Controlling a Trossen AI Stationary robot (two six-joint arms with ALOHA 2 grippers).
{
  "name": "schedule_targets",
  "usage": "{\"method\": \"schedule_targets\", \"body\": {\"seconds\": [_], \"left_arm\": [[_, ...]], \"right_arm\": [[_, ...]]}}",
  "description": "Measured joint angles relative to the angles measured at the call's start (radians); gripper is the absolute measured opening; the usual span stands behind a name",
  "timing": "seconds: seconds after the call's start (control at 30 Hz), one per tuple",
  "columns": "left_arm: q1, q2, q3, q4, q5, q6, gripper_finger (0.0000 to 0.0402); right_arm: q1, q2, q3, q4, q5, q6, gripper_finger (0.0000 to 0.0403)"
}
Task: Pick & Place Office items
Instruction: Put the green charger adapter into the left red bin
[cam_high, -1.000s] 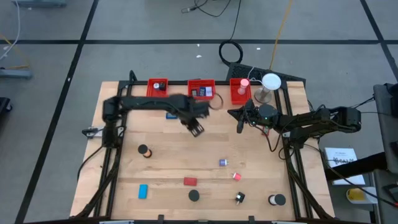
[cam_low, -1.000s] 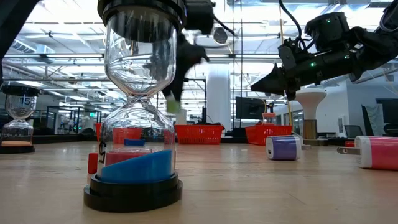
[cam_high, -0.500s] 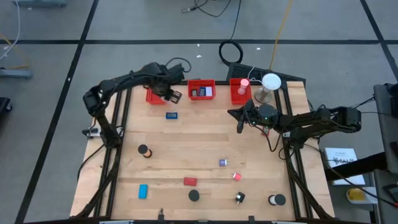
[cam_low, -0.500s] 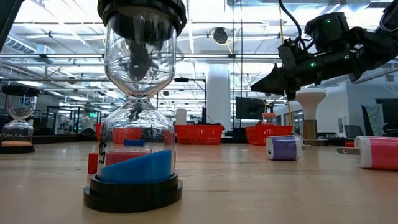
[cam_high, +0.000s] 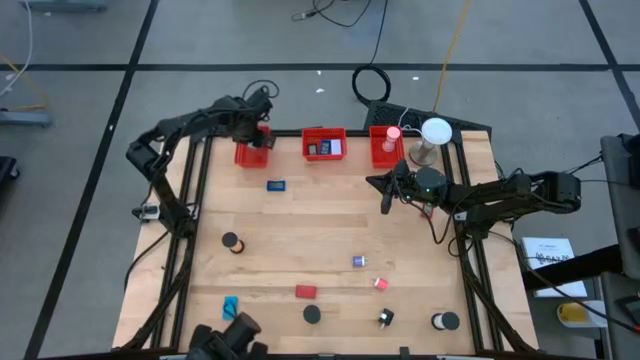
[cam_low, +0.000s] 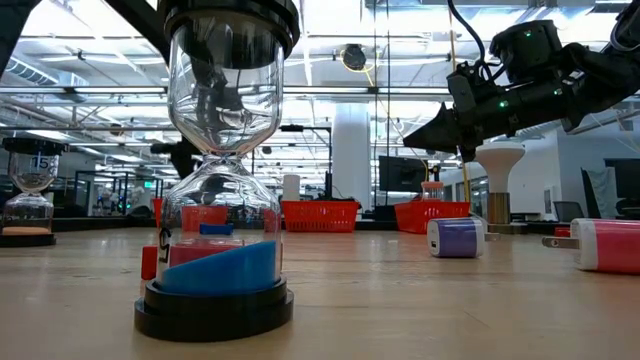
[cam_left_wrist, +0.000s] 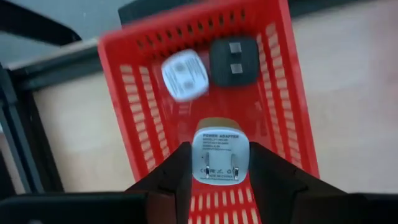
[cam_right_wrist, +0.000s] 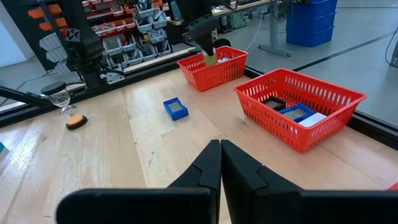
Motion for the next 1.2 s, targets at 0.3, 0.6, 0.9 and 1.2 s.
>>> {"method": "schedule_targets", "body": {"seconds": [0.3, 0.6, 0.9, 1.2], "left_arm": [[0.028, 0.027, -0.027, 0.043, 0.034, -0.002, 0.0127], [0.010, 0.029, -0.051, 0.122, 0.078, -0.063, 0.0127], [0.003, 0.069, -0.051, 0.158, 0.094, -0.092, 0.0127], [0.002, 0.090, -0.051, 0.160, 0.094, -0.096, 0.0144]], "right_arm": [[0.000, 0.000, 0.000, 0.001, 0.000, 0.000, 0.0004], [0.000, 0.000, 0.000, 0.000, 0.000, 0.000, 0.0004], [0.000, 0.000, 0.000, 0.000, 0.000, 0.000, 0.0004], [0.000, 0.000, 0.000, 0.000, 0.000, 0.000, 0.0004]]}}
